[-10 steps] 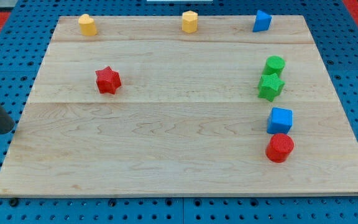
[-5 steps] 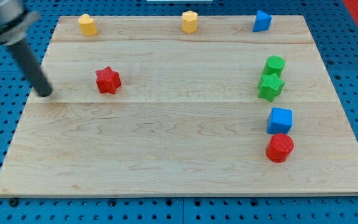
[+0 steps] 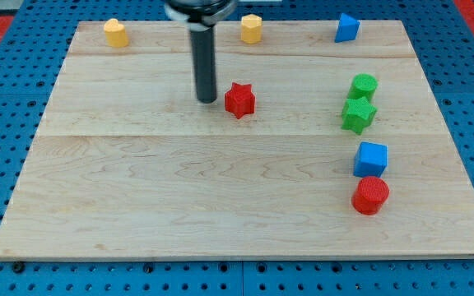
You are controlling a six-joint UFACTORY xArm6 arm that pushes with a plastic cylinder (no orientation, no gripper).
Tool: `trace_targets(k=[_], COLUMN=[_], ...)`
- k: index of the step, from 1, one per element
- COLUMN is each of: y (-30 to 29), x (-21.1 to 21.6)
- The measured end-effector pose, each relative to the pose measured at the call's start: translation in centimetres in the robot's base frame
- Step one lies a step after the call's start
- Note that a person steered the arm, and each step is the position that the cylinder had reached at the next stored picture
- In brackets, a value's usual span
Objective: Slide the red star towards the top right corner
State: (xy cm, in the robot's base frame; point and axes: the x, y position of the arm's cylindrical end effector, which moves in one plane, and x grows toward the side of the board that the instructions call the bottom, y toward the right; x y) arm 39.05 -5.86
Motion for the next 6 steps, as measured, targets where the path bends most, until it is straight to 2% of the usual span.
trace_targets(k=[1, 2, 3, 4, 5, 6], y=[3.4, 8.1, 8.9, 8.2, 14.1, 16.2], x=[1.7, -2.5, -4.7, -5.1, -6.2, -8.1])
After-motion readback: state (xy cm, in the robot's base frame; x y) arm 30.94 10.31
